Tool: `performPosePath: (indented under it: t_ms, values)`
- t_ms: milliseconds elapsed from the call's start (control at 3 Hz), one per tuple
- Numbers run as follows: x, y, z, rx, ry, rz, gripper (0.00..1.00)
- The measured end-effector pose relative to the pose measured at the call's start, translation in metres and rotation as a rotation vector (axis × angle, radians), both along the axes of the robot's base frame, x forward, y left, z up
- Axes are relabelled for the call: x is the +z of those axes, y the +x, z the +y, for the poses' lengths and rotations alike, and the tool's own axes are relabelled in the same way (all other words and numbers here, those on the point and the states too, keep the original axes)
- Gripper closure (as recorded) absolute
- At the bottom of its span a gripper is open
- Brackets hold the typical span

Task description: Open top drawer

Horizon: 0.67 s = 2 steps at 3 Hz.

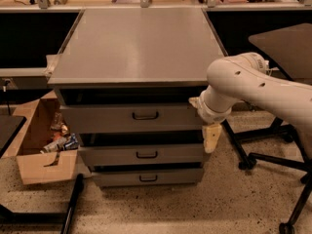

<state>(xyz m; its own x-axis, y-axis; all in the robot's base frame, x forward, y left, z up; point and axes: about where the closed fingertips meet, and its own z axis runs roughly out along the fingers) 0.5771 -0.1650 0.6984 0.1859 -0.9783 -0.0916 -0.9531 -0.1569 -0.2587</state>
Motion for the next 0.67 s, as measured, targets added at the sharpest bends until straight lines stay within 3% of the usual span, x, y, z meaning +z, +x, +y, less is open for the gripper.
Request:
performPosePath:
  t_ms: [333, 667]
  values:
    - [-0.006, 0.028, -0.011, -0.034, 0.015, -0.033, 0.0]
    - [-0.019, 0.051, -0.015, -0.048, 0.035, -0.026, 0.0]
